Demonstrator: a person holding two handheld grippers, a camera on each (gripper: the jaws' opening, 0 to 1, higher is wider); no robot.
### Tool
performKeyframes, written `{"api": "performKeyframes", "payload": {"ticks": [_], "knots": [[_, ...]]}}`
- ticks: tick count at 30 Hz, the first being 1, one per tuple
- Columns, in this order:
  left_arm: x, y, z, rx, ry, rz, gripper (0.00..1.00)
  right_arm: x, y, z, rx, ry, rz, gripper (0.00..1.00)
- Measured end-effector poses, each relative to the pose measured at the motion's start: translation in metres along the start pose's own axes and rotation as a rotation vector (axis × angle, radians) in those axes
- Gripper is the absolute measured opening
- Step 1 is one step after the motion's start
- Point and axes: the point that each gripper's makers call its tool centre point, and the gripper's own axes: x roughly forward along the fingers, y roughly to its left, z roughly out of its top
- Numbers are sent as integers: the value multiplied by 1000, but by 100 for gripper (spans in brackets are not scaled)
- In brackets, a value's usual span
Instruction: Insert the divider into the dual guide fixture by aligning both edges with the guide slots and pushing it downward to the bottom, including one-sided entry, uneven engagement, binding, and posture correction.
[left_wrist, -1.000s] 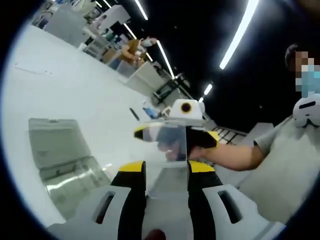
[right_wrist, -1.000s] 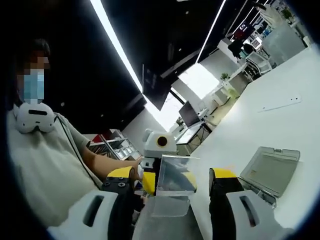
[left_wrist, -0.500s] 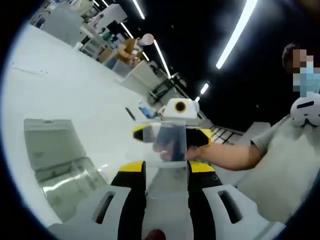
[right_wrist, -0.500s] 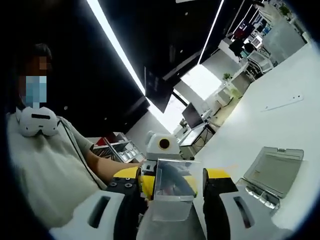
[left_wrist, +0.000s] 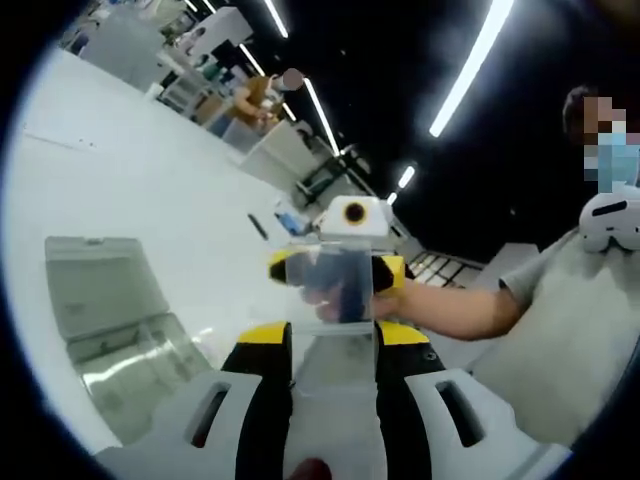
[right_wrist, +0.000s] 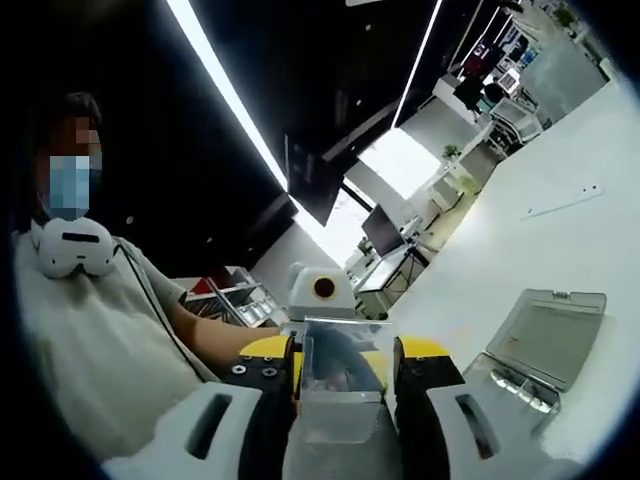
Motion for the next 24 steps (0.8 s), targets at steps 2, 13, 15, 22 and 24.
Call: {"api": "performKeyframes", "payload": {"ticks": [2, 13, 15, 22, 24], "knots": [[0, 0, 0, 0, 0, -2, 29, 0, -1, 0, 3, 1, -4, 34], [1, -1, 1, 1, -6, -5, 29, -1, -2, 1, 16, -12, -10, 32], [0, 0, 1, 0, -7, -5, 29, -1, -3, 1, 13, -14, -13, 32], [-2, 3, 1, -14, -9, 5, 30, 3, -5, 0, 16, -11, -34, 31], [-3, 5, 1, -9, -11, 16, 30, 4, -7, 0, 7, -7, -46, 31]]}}
